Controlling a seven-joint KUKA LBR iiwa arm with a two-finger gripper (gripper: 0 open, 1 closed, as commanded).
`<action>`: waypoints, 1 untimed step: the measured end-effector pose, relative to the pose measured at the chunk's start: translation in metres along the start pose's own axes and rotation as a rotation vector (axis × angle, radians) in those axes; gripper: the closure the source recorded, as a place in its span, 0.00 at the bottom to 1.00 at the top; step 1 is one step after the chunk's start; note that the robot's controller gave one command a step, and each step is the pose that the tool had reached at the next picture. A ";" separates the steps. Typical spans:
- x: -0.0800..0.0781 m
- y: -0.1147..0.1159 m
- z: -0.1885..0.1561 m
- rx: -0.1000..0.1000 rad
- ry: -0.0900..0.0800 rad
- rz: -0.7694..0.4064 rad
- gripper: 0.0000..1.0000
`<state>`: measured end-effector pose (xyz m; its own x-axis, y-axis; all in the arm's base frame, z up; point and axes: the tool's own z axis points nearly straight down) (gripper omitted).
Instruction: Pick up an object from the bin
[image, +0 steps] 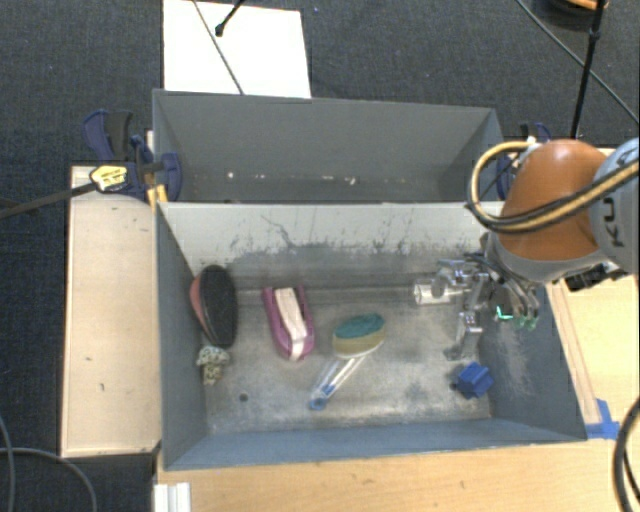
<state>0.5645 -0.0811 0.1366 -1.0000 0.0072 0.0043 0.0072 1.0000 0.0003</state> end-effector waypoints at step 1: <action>-0.016 0.126 0.003 -0.002 -0.010 -0.233 0.00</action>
Offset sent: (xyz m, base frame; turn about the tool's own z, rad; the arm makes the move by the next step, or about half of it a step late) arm 0.0160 0.1216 -0.0041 -0.2230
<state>0.5816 0.0452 0.1332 -0.9747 -0.2235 -0.0065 -0.2235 0.9747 0.0025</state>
